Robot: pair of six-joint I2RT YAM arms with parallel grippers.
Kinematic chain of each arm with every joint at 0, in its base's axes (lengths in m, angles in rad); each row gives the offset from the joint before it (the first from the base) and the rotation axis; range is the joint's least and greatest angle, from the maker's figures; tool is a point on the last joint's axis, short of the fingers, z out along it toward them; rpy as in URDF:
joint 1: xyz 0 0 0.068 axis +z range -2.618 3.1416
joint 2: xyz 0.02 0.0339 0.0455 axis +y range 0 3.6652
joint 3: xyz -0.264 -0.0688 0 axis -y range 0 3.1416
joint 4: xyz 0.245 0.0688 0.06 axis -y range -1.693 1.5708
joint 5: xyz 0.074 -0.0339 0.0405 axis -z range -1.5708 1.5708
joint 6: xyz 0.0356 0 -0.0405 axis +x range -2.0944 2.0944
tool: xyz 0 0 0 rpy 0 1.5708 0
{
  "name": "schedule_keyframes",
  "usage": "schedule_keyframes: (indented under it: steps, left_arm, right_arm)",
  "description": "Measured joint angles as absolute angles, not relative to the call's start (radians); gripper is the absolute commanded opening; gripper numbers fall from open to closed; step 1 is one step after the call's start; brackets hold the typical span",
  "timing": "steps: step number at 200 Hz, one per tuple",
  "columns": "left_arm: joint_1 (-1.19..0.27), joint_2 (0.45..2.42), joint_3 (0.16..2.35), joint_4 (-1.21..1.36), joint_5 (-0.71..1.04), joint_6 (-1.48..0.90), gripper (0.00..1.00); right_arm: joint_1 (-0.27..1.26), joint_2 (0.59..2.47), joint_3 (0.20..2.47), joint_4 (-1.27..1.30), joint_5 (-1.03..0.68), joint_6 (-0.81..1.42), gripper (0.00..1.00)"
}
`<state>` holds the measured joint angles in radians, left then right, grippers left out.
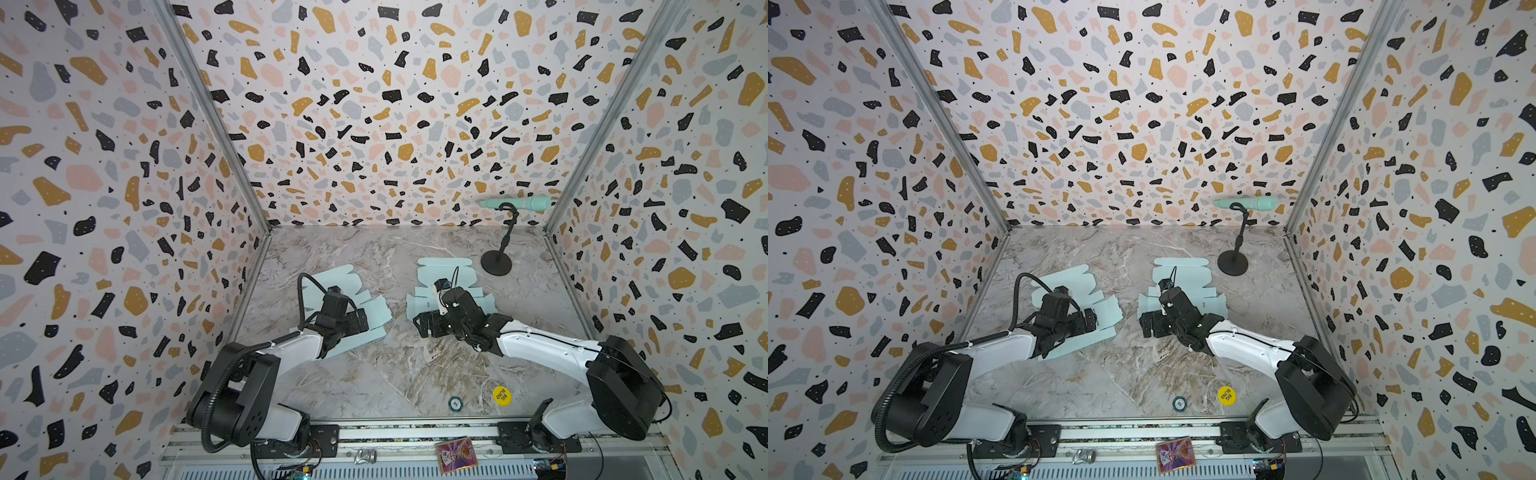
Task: Fold the paper box
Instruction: 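Reach both grippers forward toward the two mint-green box blanks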
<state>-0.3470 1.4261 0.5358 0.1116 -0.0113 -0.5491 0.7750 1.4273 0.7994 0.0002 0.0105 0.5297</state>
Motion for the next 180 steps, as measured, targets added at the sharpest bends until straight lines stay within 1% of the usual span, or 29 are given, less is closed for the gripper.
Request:
schedule_keyframes:
  steps: [44, 89, 123, 152, 180]
  left_arm:
    - [-0.411, 1.438, 0.509, 0.186, -0.065, -0.573, 1.0]
    - [-0.539, 1.446, 0.485, 0.264, -0.094, -0.646, 1.0]
    - [-0.643, 1.464, 0.489, 0.318, -0.072, -0.727, 1.0]
    - [-0.66, 1.449, 0.511, 0.286, -0.018, -0.763, 1.0]
    - [-0.623, 1.372, 0.553, 0.197, -0.006, -0.734, 1.0]
  right_arm:
    - [0.7, 1.35, 0.797, -0.001, -0.007, 0.521, 0.99]
    - [0.631, 1.285, 0.783, -0.027, -0.016, 0.508, 0.99]
    - [0.611, 1.269, 0.764, -0.047, -0.019, 0.496, 0.99]
    - [0.614, 1.271, 0.761, -0.064, -0.033, 0.488, 0.99]
    - [0.683, 1.292, 0.766, -0.076, -0.034, 0.489, 0.99]
